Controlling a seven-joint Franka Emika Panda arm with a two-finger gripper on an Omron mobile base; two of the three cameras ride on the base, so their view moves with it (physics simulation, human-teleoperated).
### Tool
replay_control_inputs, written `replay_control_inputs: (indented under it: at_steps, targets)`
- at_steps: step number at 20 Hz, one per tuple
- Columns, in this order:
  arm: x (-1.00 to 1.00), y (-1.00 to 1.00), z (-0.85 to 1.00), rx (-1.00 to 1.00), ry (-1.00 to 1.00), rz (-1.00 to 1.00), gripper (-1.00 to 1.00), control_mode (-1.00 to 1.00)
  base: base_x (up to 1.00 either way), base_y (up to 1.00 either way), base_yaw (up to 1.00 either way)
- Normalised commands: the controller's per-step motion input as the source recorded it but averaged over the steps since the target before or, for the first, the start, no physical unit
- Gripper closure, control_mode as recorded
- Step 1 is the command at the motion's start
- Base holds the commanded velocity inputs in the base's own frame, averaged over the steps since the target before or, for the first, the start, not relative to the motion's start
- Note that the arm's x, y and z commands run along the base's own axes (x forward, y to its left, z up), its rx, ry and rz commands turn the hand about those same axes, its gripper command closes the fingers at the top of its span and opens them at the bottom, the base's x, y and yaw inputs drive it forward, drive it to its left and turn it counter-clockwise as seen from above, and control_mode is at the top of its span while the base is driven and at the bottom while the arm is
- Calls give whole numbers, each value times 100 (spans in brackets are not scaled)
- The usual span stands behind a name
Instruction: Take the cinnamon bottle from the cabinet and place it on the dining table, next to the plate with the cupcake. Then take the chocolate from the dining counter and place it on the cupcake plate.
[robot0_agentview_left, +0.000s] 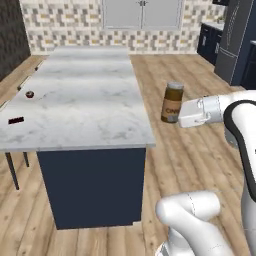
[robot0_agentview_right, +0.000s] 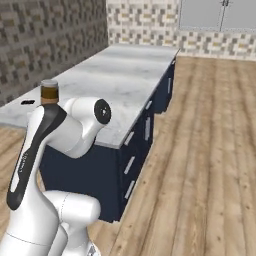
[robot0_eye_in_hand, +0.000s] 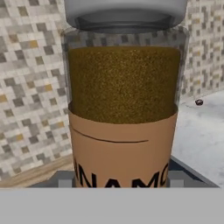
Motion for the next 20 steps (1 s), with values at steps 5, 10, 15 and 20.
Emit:
replay_control_inputs:
  at_steps: [5,10,15,20]
  targets:
    - [0,0,0,0,0,0,100,100,30,90,0]
    - [0,0,0,0,0,0,100,100,34,86,-3]
    - [0,0,0,0,0,0,100,100,33,85,-4]
    - [0,0,0,0,0,0,100,100,35,82,-7]
